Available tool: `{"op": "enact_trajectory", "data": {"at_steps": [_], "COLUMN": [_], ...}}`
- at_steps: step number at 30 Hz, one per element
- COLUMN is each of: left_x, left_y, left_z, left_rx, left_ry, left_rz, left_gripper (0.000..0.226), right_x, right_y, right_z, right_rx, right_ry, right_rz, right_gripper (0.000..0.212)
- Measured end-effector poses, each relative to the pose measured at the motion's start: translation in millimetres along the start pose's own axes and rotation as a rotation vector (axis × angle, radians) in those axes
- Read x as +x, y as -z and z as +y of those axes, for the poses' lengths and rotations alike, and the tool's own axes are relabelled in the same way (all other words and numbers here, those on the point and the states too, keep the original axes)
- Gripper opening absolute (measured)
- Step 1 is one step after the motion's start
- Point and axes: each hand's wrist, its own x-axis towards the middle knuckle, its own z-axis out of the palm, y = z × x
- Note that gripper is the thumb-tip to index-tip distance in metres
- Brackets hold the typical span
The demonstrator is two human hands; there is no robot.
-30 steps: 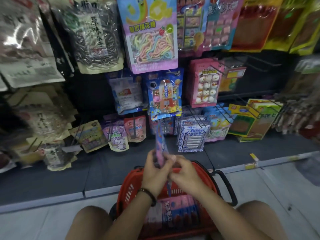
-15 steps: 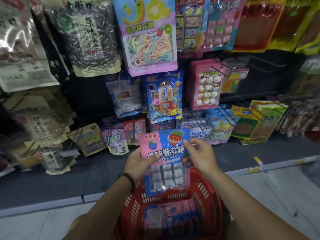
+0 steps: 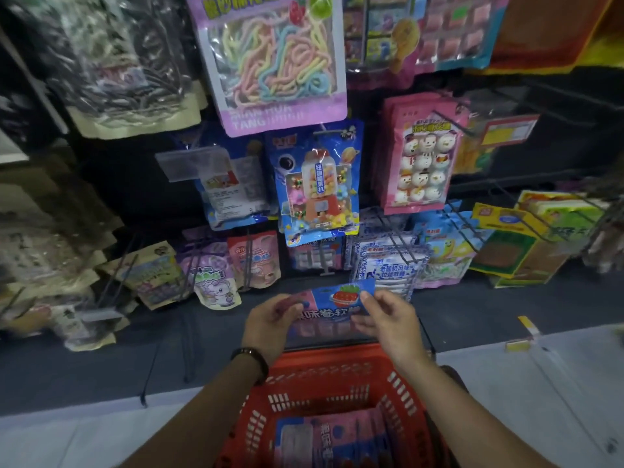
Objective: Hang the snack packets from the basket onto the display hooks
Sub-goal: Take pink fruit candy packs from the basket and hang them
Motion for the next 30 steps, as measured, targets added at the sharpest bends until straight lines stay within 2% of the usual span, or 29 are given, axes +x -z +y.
{"op": "enact_trajectory", "data": {"at_steps": [6,10,14,18,20,26,30], "left_x": [34.6,59.1,78.2,86.1,89.5,98.8,102.0], "left_y": [-26.6,-38.1,-43.6,-47.0,-48.4,-51.0,-52.6], "left_z": [-29.7,-45.9,-61.7,-65.5,-63.0,-64.3,-65.0], "left_rx": [0.003,-0.012,-0.091,-0.200,-0.247,-0.284,-0.323], "left_ry": [0.047,0.088,0.158,0.229,0.238,0.233,0.251], "left_rz": [0.000,0.011,0.020,0.052,0.061,0.082,0.099], "left_gripper": [0.011,0.017,0.022,0.025,0.023,0.020,0.023], "right_x": [46.3,74.6,93.0,103.6,109.1,113.4,112.6], "right_y": [2.2,2.1,0.3,-6.3,-9.9,-12.1,-12.3], "right_z": [44.4,59.7,74.3,77.2,76.5,70.2,64.2], "right_rx": [0.036,0.026,-0.039,-0.078,-0.050,-0.096,-0.172], "right_ry": [-0.115,-0.155,-0.126,-0.102,-0.109,-0.045,-0.022], "right_rz": [0.051,0.088,0.119,0.139,0.160,0.179,0.175], "right_gripper": [0.023,0.026,0.037,0.031,0.035,0.040,0.034]}}
